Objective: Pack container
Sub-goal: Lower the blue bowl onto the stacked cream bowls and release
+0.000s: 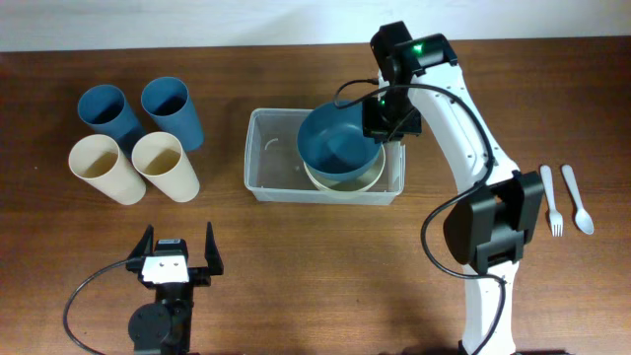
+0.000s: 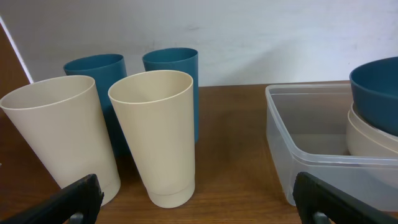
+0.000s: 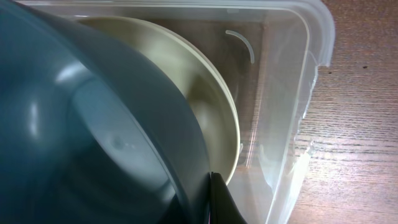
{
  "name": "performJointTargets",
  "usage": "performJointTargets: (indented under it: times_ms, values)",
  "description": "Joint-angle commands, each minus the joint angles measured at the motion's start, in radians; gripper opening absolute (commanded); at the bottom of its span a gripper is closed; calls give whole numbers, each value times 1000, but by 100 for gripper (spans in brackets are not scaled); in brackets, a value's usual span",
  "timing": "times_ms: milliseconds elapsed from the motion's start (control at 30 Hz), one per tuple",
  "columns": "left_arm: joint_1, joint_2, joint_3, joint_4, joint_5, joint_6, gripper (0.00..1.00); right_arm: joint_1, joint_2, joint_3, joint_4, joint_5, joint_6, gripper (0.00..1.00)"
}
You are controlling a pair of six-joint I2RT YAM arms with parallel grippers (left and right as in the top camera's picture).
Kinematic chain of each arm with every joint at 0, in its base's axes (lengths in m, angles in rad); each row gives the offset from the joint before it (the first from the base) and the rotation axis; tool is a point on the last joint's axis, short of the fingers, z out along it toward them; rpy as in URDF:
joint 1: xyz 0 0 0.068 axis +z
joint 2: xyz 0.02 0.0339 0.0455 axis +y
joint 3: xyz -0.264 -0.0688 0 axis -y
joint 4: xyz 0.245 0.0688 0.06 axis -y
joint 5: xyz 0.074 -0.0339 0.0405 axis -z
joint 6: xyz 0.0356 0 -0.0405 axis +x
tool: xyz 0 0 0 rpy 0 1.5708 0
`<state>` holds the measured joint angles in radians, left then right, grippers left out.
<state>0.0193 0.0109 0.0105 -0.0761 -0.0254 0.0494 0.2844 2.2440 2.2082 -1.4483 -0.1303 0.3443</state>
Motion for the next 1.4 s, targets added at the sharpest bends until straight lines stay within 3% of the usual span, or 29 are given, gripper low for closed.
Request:
performJointTargets:
  times_ms: [0, 733, 900, 1367]
  values:
    - [3, -6, -2, -6, 5, 8, 100, 2, 2, 0, 5, 9, 11, 5]
    - [3, -6, -2, -6, 5, 8, 100, 2, 2, 0, -4, 12, 11, 19]
    - [3, -6, -2, -6, 5, 8, 100, 2, 2, 0, -3, 12, 11, 4]
    - [3, -6, -2, -6, 5, 8, 100, 2, 3, 0, -4, 39, 11, 4]
